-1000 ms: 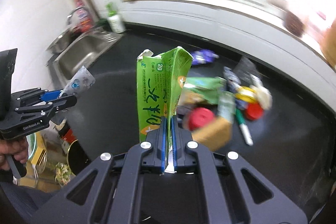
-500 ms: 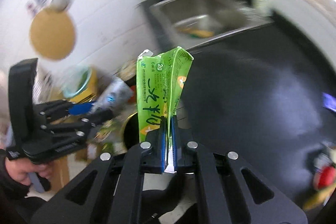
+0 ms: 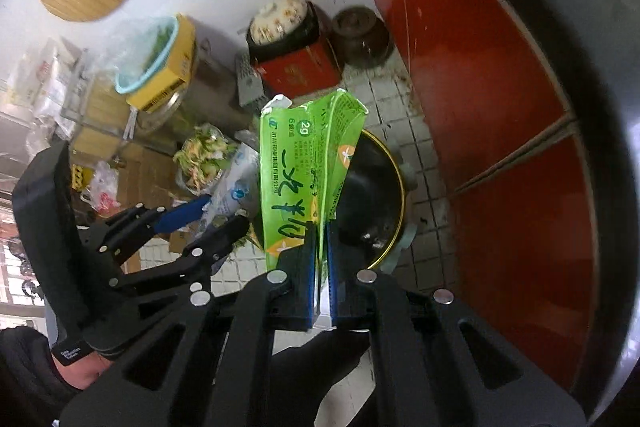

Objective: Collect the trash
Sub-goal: 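Carry both items to the black bin and open both tools to drop them, then move both tools back up over the countertop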

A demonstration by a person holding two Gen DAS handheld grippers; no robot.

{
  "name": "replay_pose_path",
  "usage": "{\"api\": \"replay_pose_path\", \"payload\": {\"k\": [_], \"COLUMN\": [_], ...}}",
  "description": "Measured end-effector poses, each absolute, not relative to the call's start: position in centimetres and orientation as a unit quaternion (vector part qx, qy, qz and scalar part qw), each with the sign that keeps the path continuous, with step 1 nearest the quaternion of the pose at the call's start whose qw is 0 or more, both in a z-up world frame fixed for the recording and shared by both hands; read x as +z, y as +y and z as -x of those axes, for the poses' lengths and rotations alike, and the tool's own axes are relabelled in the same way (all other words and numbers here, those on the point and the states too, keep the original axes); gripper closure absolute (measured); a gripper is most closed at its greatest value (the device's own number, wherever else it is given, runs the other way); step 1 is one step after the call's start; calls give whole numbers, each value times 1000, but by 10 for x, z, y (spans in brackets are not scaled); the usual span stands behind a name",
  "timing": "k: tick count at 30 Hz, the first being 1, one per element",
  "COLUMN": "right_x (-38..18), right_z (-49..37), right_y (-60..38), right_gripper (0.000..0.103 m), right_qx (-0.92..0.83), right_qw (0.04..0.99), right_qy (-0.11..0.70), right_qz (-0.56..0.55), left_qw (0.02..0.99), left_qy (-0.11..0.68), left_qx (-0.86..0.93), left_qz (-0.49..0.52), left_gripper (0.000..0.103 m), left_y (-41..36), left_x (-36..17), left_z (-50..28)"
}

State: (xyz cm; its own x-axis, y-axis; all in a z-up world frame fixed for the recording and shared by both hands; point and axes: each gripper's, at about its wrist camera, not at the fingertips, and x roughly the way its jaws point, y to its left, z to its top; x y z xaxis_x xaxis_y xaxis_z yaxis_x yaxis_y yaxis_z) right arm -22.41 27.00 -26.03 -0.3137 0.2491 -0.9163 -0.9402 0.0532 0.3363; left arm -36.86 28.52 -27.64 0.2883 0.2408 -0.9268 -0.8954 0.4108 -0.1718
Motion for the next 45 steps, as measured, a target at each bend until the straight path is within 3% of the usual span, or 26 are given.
{"api": "replay_pose_path", "payload": {"k": [2,3,4,5,6,7,8,12,17,22,28,35,45], "right_x": [-268,-273,-277,-281,-280,-278,-278,-258,-183,-94,-29,-6,-11], "right_z": [229,230,231,230,229,229,225,215,173,96,-2,-88,-112], "right_y": [278,280,283,287,288,289,287,282,248,174,49,-120,-259], "right_gripper": [96,89,80,43,17,16,16,16,16,16,15,15,15], "right_qx": [605,602,599,597,601,605,606,611,619,585,477,320,229], "right_qw": [489,487,484,487,494,496,495,499,537,622,744,838,866], "right_qy": [534,538,540,540,533,528,528,526,499,473,447,438,443], "right_qz": [329,335,338,339,334,329,330,318,281,216,142,60,28], "left_qw": [712,710,707,705,702,700,698,693,713,766,831,883,877], "left_qy": [447,450,455,459,461,461,459,460,462,469,465,457,478], "left_qx": [391,390,389,390,393,395,396,403,402,353,248,71,-44], "left_qz": [375,375,376,375,375,377,381,382,341,261,180,81,4], "left_gripper": [52,48,35,30,28,19,18,18,16,12,11,11,11], "left_y": [290,293,295,295,297,298,298,299,292,268,215,116,13], "left_x": [-288,-292,-296,-298,-300,-301,-300,-289,-237,-159,-80,-25,-1], "left_z": [367,366,364,363,363,364,365,369,355,294,175,33,-65]}}
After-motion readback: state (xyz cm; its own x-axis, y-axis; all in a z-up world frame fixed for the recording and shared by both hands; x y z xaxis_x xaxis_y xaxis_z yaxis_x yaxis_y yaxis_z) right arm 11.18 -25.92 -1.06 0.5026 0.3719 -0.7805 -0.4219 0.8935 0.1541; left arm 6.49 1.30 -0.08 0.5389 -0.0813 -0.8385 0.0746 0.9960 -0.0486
